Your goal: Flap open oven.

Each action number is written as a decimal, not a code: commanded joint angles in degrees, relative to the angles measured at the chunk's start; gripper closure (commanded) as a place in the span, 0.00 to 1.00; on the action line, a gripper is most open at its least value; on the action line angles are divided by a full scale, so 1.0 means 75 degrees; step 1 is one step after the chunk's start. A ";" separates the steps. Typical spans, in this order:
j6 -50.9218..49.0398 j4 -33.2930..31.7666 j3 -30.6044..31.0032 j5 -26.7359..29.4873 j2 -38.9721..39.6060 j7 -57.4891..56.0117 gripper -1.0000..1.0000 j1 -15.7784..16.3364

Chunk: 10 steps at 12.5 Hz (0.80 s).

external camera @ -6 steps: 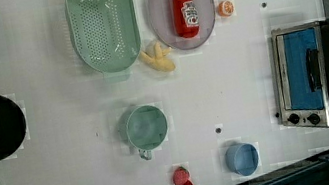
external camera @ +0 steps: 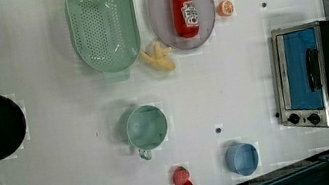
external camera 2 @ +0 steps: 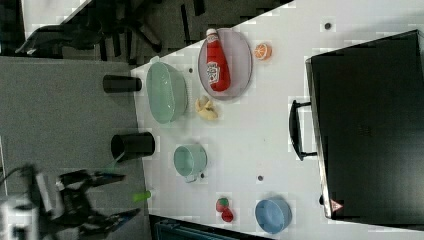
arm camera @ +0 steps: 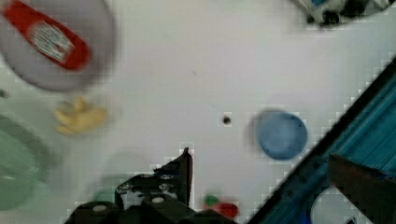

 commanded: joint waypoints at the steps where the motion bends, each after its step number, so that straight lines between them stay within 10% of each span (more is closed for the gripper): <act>1: 0.0237 -0.0029 -0.0038 0.0014 0.0466 0.0551 0.06 -0.0113; 7: 0.0234 -0.0076 -0.0118 0.0000 0.0494 0.0551 0.78 -0.0131; 10: 0.0250 -0.0219 -0.0436 -0.0039 0.0533 -0.0151 0.82 -0.0160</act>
